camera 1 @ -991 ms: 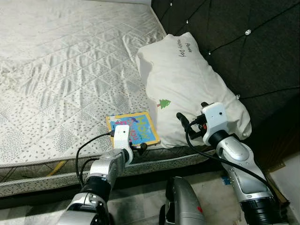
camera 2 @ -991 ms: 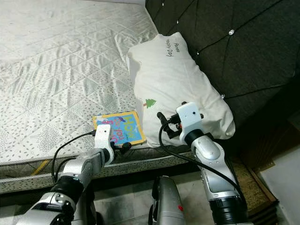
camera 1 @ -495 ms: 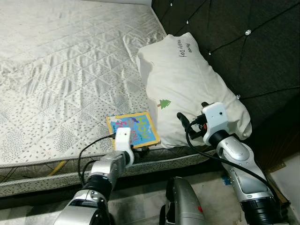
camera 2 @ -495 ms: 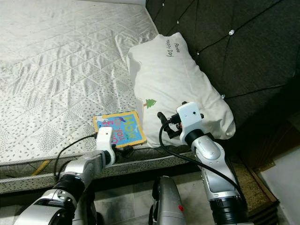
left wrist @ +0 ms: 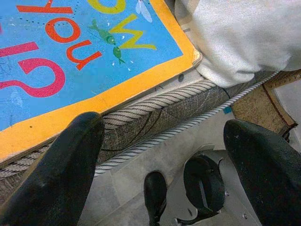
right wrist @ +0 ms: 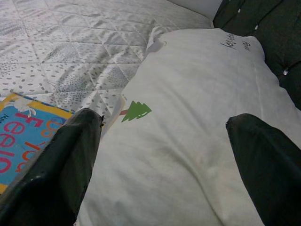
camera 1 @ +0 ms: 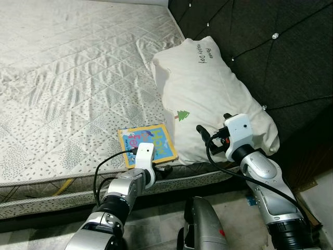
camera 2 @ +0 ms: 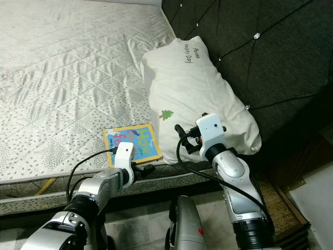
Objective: Clean up the room
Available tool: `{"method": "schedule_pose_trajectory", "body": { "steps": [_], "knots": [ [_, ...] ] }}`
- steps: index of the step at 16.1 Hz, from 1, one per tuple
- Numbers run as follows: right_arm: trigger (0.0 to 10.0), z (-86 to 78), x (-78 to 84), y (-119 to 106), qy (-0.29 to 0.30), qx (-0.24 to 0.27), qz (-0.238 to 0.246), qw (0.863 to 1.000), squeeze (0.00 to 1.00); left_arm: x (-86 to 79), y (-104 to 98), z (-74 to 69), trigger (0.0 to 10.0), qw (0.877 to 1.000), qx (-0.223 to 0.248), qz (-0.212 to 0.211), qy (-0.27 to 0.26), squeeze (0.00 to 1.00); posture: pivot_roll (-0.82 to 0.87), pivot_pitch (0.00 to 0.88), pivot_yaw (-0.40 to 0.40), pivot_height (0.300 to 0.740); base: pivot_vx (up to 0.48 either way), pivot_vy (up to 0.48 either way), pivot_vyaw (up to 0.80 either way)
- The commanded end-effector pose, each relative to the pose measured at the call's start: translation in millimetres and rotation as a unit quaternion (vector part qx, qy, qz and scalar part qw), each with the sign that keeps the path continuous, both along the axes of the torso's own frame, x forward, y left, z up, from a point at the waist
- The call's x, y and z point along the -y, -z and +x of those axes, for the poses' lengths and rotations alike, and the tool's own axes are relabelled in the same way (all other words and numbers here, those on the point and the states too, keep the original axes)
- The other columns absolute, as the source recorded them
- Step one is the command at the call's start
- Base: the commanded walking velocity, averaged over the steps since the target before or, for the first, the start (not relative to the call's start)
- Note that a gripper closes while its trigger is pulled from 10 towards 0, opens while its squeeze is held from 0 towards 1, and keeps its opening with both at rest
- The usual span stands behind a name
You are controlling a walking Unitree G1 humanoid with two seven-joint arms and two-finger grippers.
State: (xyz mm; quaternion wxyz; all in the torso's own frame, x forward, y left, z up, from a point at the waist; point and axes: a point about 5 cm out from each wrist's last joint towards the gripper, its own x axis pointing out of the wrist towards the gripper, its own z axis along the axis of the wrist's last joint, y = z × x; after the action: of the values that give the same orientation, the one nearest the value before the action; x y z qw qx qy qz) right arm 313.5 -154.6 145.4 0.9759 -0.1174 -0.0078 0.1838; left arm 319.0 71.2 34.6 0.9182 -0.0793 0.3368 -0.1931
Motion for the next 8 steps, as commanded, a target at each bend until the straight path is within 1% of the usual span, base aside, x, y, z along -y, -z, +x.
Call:
{"method": "schedule_pose_trajectory", "body": {
  "steps": [1, 3, 4, 6, 8],
  "knots": [
    [10.0, 0.7, 7.6, -3, 0.013, 0.006, -0.005, 1.0, 0.0, -1.7, 4, -2.7, 10.0, 1.0, -0.009, 0.001, -0.004, 0.0, -0.09, 0.109, -0.094, 0.576, 0.0, 0.0, 0.0],
    [10.0, 0.7, 8.0, -3, 0.014, 0.006, -0.005, 1.0, 0.0, -5.4, 5, -2.5, 10.0, 1.0, -0.012, 0.004, -0.014, 0.0, -0.09, 0.109, -0.093, 0.576, 0.0, 0.0, 0.0],
    [10.0, 0.8, 7.9, -3, 0.014, 0.006, -0.004, 1.0, 0.0, -9.9, 5, -1.2, 10.0, 1.0, -0.013, 0.006, -0.026, 0.0, -0.09, 0.109, -0.092, 0.576, 0.0, 0.0, 0.0],
    [10.0, 0.8, 8.1, -3, 0.015, 0.007, -0.004, 1.0, 0.0, -16.3, 9, -1.5, 10.0, 0.999, -0.028, 0.0, -0.045, 0.0, -0.1, 0.108, -0.091, 0.576, 0.0, 0.0, 0.0],
    [10.0, 0.6, 8.7, -4, 0.015, 0.008, -0.005, 1.0, 0.0, -17.8, 13, -3.9, 10.0, 0.998, -0.037, 0.001, -0.045, 0.0, -0.1, 0.108, -0.091, 0.576, 0.0, 0.0, 0.0]
  ]
}}
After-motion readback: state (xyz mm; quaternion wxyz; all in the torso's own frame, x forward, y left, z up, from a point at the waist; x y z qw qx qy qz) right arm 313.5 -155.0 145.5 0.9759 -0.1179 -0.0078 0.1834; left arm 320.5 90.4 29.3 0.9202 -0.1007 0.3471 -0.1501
